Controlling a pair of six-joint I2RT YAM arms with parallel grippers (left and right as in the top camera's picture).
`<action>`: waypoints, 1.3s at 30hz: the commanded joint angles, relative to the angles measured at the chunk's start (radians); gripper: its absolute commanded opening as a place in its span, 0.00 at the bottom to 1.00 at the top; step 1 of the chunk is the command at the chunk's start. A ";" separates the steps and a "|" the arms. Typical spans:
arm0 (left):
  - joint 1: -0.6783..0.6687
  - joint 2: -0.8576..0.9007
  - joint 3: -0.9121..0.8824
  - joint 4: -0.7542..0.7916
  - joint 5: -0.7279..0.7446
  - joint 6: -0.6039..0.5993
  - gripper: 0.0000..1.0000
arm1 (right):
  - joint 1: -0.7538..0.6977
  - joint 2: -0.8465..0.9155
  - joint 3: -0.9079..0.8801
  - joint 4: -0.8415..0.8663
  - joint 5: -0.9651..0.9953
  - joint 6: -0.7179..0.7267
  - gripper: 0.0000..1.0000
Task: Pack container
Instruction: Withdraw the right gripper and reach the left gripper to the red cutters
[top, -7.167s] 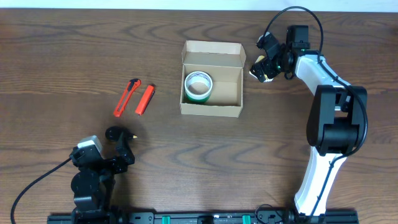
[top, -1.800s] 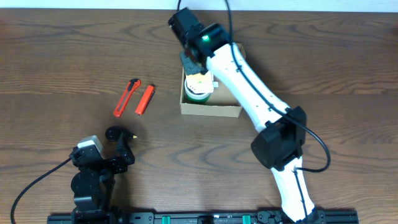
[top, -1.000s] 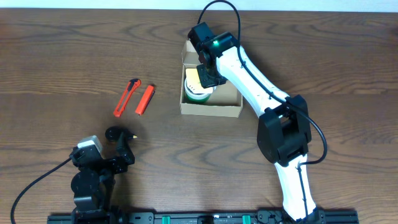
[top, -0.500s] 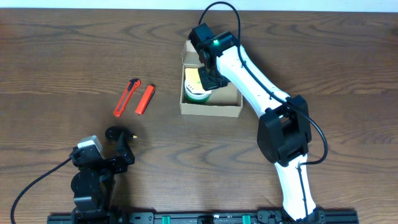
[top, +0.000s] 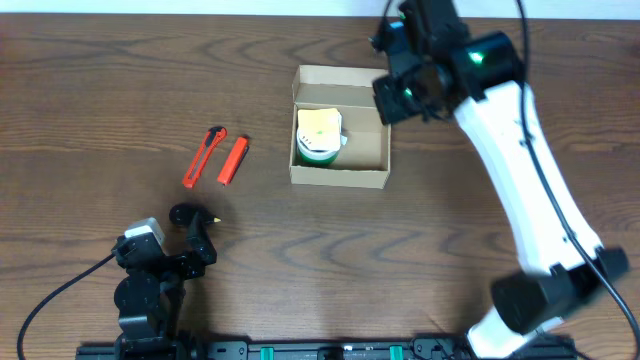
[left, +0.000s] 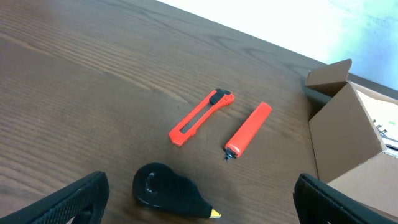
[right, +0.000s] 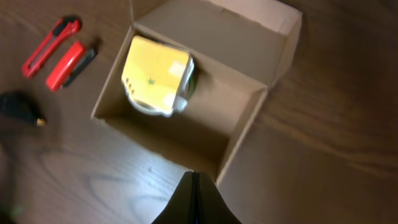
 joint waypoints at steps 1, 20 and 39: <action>0.004 -0.006 -0.022 0.000 -0.015 0.015 0.95 | -0.001 -0.088 -0.154 0.039 -0.041 -0.053 0.02; 0.004 -0.006 -0.021 0.140 0.089 0.015 0.95 | -0.003 -0.426 -0.384 -0.027 0.054 -0.044 0.52; 0.001 0.789 0.776 -0.261 0.110 0.392 0.95 | -0.002 -0.461 -0.384 -0.064 0.103 -0.044 0.99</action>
